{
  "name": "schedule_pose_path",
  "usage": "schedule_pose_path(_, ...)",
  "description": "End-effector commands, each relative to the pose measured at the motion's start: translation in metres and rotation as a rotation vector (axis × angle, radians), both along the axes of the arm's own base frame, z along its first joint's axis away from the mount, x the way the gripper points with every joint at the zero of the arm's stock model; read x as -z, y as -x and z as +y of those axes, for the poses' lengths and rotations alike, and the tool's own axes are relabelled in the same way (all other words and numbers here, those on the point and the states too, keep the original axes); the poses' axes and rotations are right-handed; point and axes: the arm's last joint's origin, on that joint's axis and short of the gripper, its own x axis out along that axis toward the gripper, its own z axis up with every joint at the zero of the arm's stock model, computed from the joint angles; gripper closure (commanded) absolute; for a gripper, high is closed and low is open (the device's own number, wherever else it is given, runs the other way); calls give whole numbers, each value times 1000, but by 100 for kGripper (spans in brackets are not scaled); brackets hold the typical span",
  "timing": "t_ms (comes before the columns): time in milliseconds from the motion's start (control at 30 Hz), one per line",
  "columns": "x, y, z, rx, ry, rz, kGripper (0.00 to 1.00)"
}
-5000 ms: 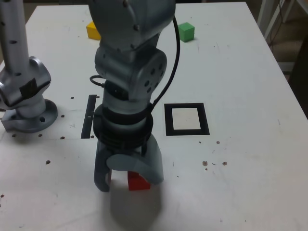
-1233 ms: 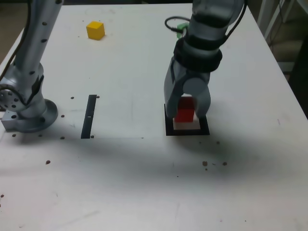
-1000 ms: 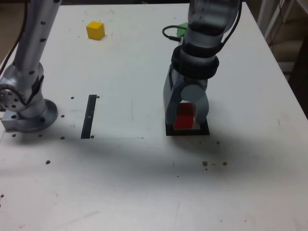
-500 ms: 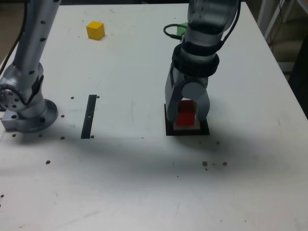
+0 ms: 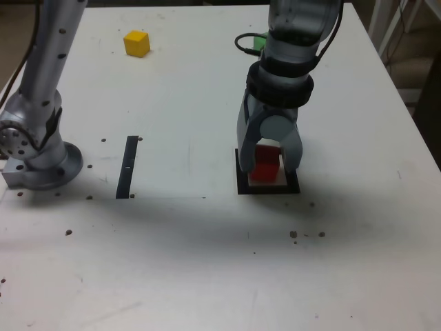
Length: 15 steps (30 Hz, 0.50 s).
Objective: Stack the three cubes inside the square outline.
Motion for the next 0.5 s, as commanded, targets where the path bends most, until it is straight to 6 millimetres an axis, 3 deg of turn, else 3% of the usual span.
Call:
schedule_pose_path(0,-1,0,1,2,4,2,30)
schedule_pose_path(233,-7,5,2,5,-27,10,3)
schedule_pose_path(467,-32,15,6,9,-96,-31,1)
